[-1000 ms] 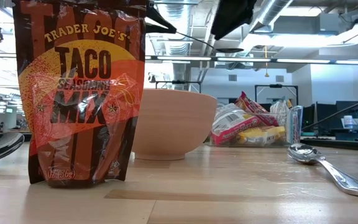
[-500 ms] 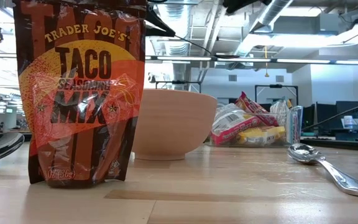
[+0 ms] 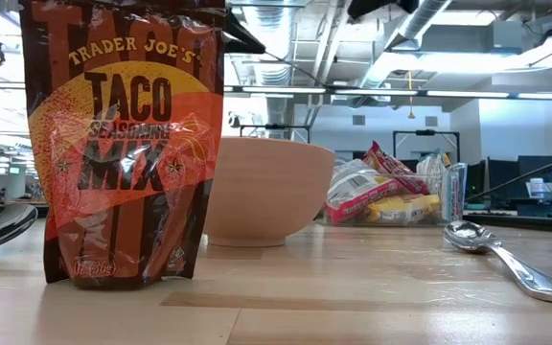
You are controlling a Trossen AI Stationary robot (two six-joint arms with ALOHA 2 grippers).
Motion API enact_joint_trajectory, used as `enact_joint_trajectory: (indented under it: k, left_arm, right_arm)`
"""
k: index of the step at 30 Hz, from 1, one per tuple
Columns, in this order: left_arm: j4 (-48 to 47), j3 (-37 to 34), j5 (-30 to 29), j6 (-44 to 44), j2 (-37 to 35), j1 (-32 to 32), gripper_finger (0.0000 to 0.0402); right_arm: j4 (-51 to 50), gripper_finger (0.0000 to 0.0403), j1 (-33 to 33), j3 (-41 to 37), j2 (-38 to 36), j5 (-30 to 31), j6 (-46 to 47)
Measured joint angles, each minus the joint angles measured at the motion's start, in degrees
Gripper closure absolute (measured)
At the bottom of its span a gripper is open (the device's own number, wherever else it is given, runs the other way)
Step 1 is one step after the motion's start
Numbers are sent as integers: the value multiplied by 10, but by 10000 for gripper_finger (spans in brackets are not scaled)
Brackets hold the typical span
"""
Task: Pick & Place Food Item
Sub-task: Put the top black spoon into the light green bin
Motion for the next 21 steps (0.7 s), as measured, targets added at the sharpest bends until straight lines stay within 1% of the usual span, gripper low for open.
enact_joint_trajectory:
  k: [5, 8, 10, 17, 21]
  left_arm:
    - [2, 0, 0, 0, -2, 0, 398]
    - [2, 0, 0, 0, -2, 0, 399]
    - [0, 0, 0, 8, -2, 0, 399]
    - [-1, 0, 0, 25, -1, -3, 400]
    - [-4, 0, 0, 54, -5, -3, 399]
  right_arm:
    - [129, 400, 7, -39, 0, -147, -59]
    - [191, 401, 7, -50, 0, -208, -85]
    - [204, 402, 3, -52, -2, -217, -99]
    - [186, 402, -34, -53, -24, -215, -108]
    - [175, 402, -51, -53, -36, -198, -110]
